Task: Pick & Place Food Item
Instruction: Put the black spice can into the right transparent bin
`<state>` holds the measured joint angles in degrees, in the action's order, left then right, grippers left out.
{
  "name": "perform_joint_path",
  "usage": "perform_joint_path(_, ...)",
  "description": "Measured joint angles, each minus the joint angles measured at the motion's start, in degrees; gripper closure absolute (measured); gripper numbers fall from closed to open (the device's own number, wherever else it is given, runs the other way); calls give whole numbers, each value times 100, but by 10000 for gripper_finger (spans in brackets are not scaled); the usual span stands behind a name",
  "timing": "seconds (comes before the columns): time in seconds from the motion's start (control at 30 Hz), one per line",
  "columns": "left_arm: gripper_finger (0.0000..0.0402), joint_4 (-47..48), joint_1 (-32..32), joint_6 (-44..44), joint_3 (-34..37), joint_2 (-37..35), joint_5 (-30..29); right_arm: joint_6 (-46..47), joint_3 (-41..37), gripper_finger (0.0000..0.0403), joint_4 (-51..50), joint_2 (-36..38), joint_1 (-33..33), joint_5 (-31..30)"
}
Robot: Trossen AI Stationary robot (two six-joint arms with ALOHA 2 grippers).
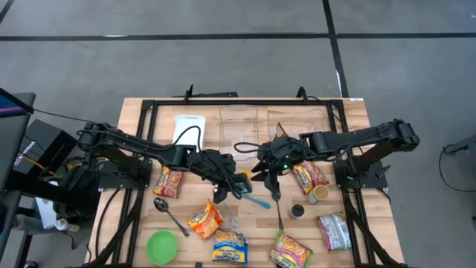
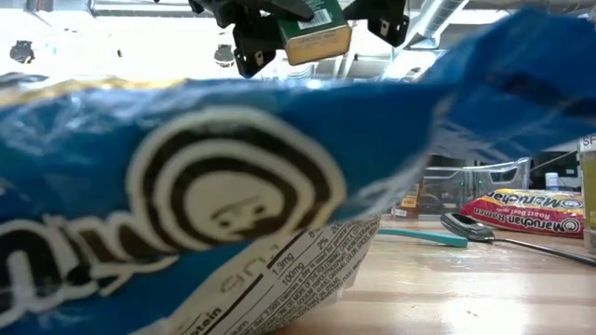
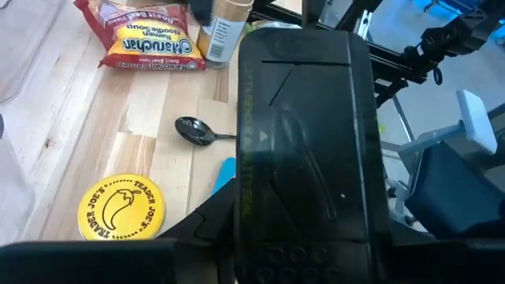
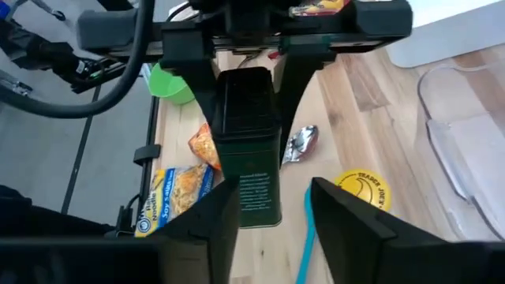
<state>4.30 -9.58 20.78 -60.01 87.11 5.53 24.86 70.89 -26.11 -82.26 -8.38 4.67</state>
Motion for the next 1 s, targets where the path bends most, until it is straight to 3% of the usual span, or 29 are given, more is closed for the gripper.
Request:
perform_joint_path(0.17,278,-29,23,0,0,0,1,-135,0,180,1,0,9,2)
perform_joint_path(0.3,281,-32,35,1,0,0,1,-140,0,155,1,0,24,2)
perform_joint_path(1.0,281,-695,78,219,-7,328,-117,-151,0,154,217,-3,-28,-237)
